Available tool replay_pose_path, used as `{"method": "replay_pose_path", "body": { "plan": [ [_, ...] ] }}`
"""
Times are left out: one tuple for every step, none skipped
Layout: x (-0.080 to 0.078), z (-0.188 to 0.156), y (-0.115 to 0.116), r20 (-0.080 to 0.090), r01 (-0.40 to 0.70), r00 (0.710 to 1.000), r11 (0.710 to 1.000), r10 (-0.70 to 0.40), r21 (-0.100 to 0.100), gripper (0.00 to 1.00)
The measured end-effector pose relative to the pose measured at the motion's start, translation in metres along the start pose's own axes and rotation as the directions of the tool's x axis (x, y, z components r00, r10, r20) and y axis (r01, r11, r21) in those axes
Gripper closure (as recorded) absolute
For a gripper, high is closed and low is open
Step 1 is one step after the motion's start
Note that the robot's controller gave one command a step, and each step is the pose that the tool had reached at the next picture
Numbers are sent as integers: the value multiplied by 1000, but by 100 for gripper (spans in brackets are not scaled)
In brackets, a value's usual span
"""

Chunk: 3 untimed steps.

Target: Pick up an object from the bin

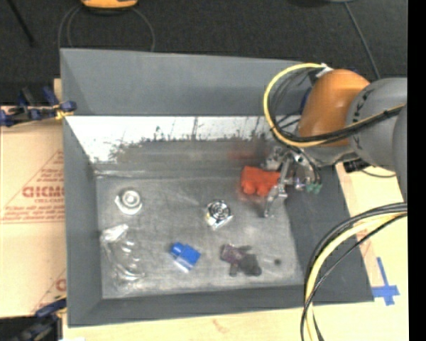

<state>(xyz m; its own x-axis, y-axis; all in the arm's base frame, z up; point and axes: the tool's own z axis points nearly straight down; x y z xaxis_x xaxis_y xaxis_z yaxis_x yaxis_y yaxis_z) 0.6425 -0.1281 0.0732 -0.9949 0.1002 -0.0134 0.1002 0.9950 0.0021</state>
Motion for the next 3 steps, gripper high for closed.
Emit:
{"method": "replay_pose_path", "body": {
  "plan": [
    [10, -1, 10, -1, -132, 991, 991, 132, 3, 0],
    [9, -3, 10, 3, -128, 992, 992, 128, 4, 100],
    [-1, -135, 23, 1, -115, 993, 993, 115, 3, 100]
  ]
}}
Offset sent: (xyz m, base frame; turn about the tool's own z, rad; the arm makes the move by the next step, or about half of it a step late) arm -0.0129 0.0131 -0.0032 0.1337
